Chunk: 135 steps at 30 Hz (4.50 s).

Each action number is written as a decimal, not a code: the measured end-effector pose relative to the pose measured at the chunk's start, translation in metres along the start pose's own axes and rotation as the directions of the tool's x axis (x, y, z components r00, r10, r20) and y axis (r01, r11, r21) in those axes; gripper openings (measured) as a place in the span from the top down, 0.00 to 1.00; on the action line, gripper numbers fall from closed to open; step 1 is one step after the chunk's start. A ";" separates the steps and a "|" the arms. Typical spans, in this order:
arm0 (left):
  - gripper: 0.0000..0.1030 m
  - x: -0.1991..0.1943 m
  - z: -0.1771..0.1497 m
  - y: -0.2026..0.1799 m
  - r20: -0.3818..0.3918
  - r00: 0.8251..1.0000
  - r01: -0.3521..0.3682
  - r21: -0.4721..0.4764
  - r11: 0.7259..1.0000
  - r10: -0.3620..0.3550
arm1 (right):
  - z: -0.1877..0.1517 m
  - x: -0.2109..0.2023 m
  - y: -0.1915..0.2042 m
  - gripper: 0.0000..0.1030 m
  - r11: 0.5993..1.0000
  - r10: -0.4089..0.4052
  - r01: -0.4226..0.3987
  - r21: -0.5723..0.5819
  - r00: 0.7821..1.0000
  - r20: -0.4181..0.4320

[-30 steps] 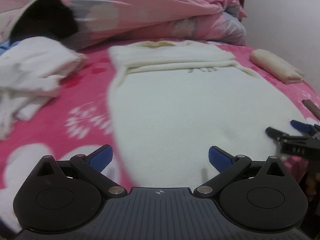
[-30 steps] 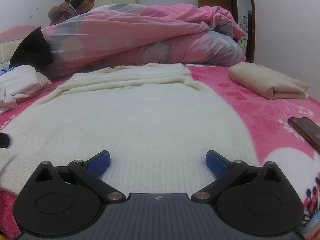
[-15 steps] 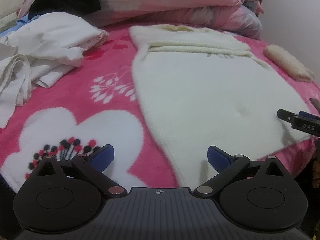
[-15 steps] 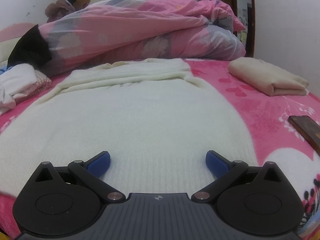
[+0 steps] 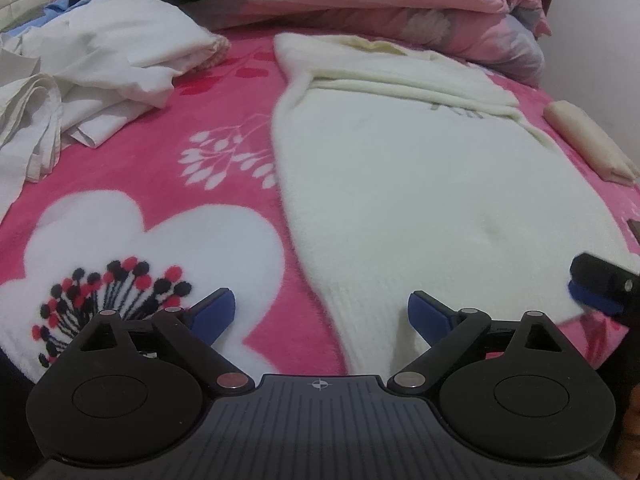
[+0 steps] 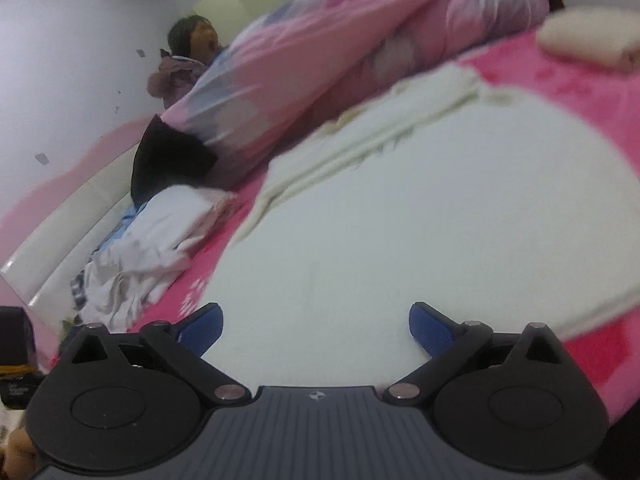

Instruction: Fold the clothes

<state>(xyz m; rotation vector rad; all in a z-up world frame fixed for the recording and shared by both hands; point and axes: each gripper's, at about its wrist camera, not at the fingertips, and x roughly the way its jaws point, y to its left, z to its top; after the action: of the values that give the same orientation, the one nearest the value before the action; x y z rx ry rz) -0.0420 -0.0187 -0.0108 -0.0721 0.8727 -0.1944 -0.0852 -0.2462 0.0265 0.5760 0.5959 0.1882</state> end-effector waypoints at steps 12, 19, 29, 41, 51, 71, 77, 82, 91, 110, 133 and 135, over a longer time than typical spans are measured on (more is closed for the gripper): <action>0.05 0.003 -0.004 -0.007 -0.004 0.998 -0.057 0.008 0.998 0.057 | -0.009 -0.014 -0.017 0.27 0.981 0.080 -0.077 0.177 0.997 -0.010; 0.03 0.003 -0.007 -0.009 -0.001 0.997 -0.079 0.017 0.997 0.079 | -0.017 -0.019 -0.042 0.38 0.935 0.119 -0.112 0.336 0.993 -0.001; 0.01 0.005 -0.008 -0.012 -0.001 0.995 -0.095 0.031 0.995 0.095 | -0.022 -0.010 -0.064 0.40 0.856 0.174 -0.168 0.490 0.984 0.034; 0.00 -0.009 -0.020 -0.008 0.019 0.999 0.037 0.050 0.998 -0.038 | -0.021 -0.003 -0.074 0.41 0.816 0.205 -0.192 0.545 0.978 0.037; 0.05 -0.013 -0.026 0.010 0.049 0.974 0.219 -0.003 0.976 -0.219 | -0.012 -0.008 -0.072 0.41 0.850 0.227 -0.207 0.484 0.974 0.017; 0.49 -0.012 -0.024 0.017 0.010 0.968 0.249 -0.017 0.968 -0.249 | -0.020 0.002 -0.073 0.57 0.800 0.244 -0.213 0.560 0.970 0.020; 0.69 -0.010 -0.025 0.018 0.013 0.963 0.271 -0.014 0.963 -0.271 | -0.023 0.003 -0.071 0.59 0.789 0.273 -0.235 0.568 0.962 0.018; 0.92 -0.012 -0.023 0.022 0.026 0.954 0.301 -0.032 0.953 -0.300 | -0.026 0.006 -0.065 0.58 0.771 0.336 -0.275 0.574 0.942 0.000; 0.94 -0.027 -0.010 0.020 0.076 0.943 0.328 -0.059 0.943 -0.323 | -0.055 0.045 -0.054 0.55 0.621 0.512 -0.350 0.701 0.859 -0.025; 0.94 -0.030 -0.007 0.042 0.133 0.874 0.481 -0.107 0.870 -0.467 | -0.079 0.108 -0.036 0.67 0.345 0.607 -0.406 0.846 0.784 0.129; 0.66 0.068 0.008 0.082 0.090 0.734 0.597 -0.558 0.577 -0.673 | -0.071 0.103 -0.033 0.95 0.473 0.601 -0.448 0.758 0.794 0.095; 0.66 0.072 0.011 0.077 0.082 0.730 0.601 -0.549 0.581 -0.678 | -0.070 0.102 -0.032 0.95 0.489 0.603 -0.454 0.745 0.793 0.087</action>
<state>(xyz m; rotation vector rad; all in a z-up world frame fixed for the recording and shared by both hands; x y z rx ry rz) 0.0225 0.0419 -0.0691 -0.9493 0.9911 -0.6437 -0.0421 -0.2075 -0.0873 1.5798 0.6527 0.6201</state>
